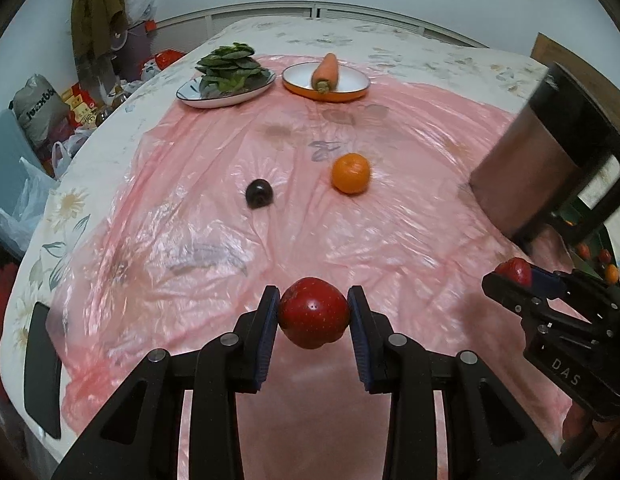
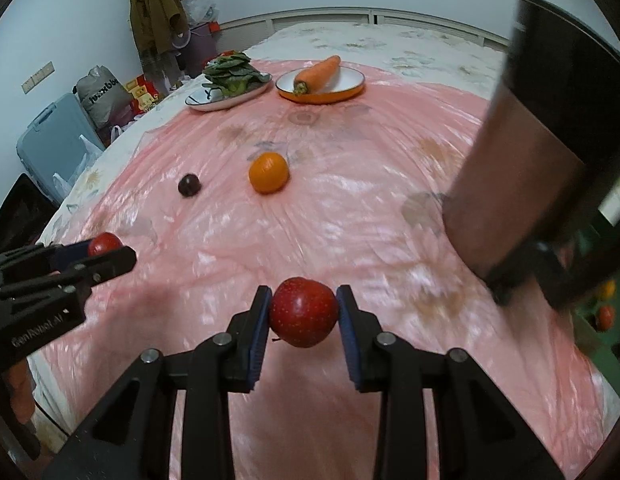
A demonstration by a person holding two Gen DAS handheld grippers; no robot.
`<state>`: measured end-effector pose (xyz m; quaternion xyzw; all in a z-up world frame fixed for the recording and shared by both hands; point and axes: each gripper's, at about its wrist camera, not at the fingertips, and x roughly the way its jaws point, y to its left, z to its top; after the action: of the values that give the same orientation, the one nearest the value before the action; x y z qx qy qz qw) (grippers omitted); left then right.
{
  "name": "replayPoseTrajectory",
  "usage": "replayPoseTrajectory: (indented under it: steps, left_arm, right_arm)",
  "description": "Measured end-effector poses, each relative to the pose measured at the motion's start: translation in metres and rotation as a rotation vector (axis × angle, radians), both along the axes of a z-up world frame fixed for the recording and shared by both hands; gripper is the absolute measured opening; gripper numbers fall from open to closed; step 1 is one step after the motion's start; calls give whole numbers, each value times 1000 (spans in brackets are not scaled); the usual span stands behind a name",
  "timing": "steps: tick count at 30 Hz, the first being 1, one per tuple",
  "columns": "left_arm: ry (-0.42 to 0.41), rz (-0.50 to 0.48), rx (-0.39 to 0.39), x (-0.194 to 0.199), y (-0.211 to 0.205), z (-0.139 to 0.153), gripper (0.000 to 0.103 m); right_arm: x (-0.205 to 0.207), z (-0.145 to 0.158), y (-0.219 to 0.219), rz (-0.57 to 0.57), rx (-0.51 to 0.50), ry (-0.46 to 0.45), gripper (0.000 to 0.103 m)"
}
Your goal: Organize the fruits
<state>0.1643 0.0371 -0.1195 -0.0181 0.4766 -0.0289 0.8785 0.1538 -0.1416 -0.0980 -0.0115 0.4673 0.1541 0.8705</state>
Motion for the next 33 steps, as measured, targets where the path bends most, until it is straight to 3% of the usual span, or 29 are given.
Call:
replayPoseTrajectory:
  steps: [15,33]
  left_arm:
    - [-9,-136,19,-55,-84,28,30]
    - [-24,-358,43,-65,-239,45,30]
  right_arm:
    - [-78,29,-94,-118,-2,-28,45]
    - [-125,40,-250,-339,-6,-66,45]
